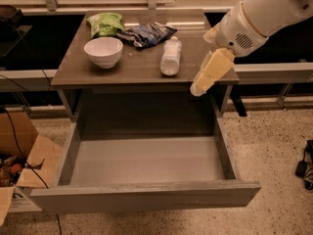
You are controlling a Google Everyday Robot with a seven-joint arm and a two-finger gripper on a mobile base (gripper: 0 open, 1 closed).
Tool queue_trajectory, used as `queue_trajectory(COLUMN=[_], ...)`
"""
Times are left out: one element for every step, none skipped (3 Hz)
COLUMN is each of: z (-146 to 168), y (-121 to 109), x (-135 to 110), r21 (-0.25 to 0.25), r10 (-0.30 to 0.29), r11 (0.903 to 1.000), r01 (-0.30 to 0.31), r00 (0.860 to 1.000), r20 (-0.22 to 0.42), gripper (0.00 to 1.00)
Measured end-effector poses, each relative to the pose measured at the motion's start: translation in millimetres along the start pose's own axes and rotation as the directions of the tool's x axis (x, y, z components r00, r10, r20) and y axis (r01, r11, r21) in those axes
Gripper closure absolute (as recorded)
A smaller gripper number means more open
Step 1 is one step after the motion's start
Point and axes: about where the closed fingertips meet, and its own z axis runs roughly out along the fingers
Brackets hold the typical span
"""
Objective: Place blue plastic bottle into top drawer
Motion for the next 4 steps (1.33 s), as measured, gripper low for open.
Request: queue_trajectory(z=[4, 26, 49, 87], y=[-1, -15, -39, -72], x=[2, -7, -19, -17], r21=[0.003, 0.011, 0.030, 0.043], r10=[0.035, 0.089, 0.139, 0.231], r11=[0.9994, 0.9959, 0.9890, 0.9691], r01=[-0.035, -0.090, -0.145, -0.243], r00=[0.999, 0.994, 0.981, 0.954], r20=[0.010, 0.064, 0.139, 0.189], gripper=[0.00, 0.00, 0.00, 0.00])
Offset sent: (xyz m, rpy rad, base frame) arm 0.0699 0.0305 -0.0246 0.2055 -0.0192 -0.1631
